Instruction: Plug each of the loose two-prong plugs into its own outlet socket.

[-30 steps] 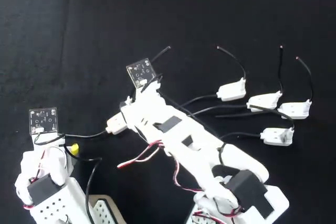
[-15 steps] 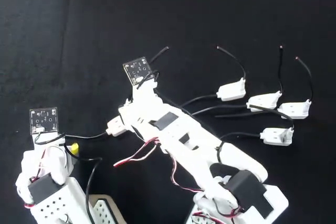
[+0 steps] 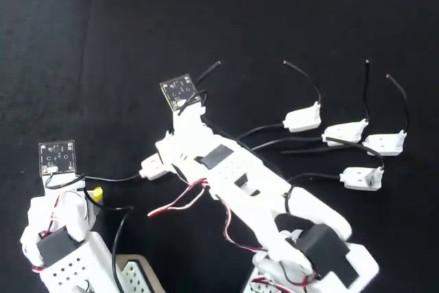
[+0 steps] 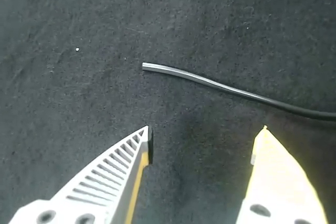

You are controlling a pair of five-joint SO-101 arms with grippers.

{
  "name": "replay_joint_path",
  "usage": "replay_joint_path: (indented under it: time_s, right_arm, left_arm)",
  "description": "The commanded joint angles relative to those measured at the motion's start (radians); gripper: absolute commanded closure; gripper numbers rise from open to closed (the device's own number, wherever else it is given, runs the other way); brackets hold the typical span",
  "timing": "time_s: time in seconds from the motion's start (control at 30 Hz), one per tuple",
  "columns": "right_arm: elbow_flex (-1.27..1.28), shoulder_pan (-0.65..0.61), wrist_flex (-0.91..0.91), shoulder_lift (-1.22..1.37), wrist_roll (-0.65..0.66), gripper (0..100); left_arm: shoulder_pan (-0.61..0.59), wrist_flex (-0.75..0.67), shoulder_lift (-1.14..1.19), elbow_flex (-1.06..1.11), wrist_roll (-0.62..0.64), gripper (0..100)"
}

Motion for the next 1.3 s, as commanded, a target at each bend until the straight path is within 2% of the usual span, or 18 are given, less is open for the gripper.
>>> replay_joint_path:
  time_s: [0.0,0.6,1.27]
  right_arm:
    - [-0.005,-0.003,0.023,-0.094,-0.009,98.7]
    - [0.004,-0.014,0.023,0.018,-0.011,98.7]
    - [-0.099,-0.129,0.064,0.208,-0.038,98.7]
  left_arm:
    - [-0.008,-0.021,-0.006,-0.004,-0.003,69]
    - [-0.002,-0.021,-0.006,-0.002,-0.005,69]
    - [-0.001,-0.021,-0.006,-0.002,-0.005,69]
